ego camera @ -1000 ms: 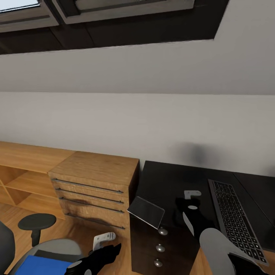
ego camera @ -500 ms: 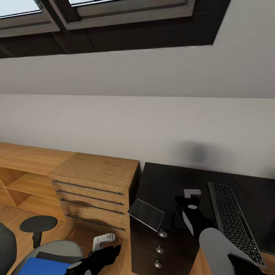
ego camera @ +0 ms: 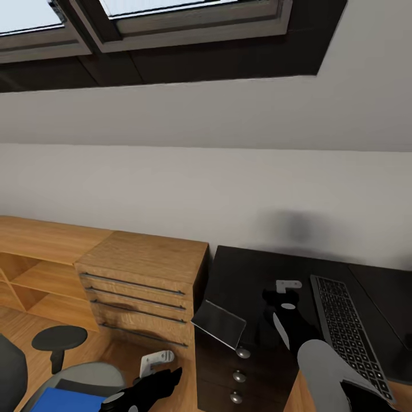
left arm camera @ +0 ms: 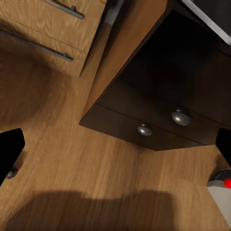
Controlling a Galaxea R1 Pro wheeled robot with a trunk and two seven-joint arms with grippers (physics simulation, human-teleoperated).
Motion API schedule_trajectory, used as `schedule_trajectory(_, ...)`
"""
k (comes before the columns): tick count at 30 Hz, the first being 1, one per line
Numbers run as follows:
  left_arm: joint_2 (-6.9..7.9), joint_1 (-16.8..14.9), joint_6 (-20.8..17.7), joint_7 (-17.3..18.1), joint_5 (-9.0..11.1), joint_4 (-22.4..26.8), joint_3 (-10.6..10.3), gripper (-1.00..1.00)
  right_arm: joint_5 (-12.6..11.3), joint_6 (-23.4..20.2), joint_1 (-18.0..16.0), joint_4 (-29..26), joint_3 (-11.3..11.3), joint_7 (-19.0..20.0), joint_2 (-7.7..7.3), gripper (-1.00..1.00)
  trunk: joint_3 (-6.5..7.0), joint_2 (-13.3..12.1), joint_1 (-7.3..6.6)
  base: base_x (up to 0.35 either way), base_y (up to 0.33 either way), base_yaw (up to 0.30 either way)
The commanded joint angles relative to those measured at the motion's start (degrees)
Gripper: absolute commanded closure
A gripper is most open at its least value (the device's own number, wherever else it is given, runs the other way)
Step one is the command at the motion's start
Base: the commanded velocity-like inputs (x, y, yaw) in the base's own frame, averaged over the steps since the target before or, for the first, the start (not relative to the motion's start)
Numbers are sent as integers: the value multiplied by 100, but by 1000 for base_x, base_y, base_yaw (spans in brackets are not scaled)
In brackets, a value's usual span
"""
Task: In the bedroom, organize the workspace by keeping the computer under the desk, ensuring the monitor is on the desk, placing the keyboard on the desk next to the monitor, placing the mouse on the desk next to the keyboard, moving the folder from the swivel chair onto the desk next to the mouse, stacking the notebook on top of the folder with the pen on top of the notebook, and positioning the swivel chair next to the desk.
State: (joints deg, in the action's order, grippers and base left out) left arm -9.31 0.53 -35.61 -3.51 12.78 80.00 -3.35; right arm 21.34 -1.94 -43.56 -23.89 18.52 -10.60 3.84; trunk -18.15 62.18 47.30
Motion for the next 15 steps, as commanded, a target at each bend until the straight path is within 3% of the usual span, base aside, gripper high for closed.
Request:
schedule_trajectory(1,0,0,-17,-38,56,9,-3,-100,50,-84,-3,-42,31,-4,13,-100,13,-37,-22,0,0,0)
schedule_trajectory(2,0,0,17,-41,53,8,-5,-100,27,-270,-3,-131,35,-4,35,-100,31,-77,-44,0,0,0)
schedule_trajectory(3,0,0,189,-44,53,7,-3,-100,-242,-1414,20,-891,47,2,131,-100,49,-118,-66,0,0,0)
schedule_trajectory(6,0,0,219,-44,55,7,-3,-100,-468,-1863,132,-1443,47,9,153,-100,102,-238,-132,0,0,0)
schedule_trajectory(8,0,0,237,-44,57,6,-1,-100,-680,-2202,383,-2033,37,12,170,-100,138,-318,-176,0,0,0)
schedule_trajectory(13,0,0,254,-49,55,6,1,-100,-884,-2738,973,-3194,-1,15,267,-100,228,-519,-285,0,0,0)
schedule_trajectory(14,-7,0,272,-790,89,15,8,-100,-962,-3472,1817,-4956,-268,22,486,-100,246,-559,-307,-65,0,-4)
schedule_trajectory(15,-7,0,272,-813,91,15,6,-100,-963,-3481,1829,-4976,-275,22,488,-100,265,-599,-329,-111,0,-11)
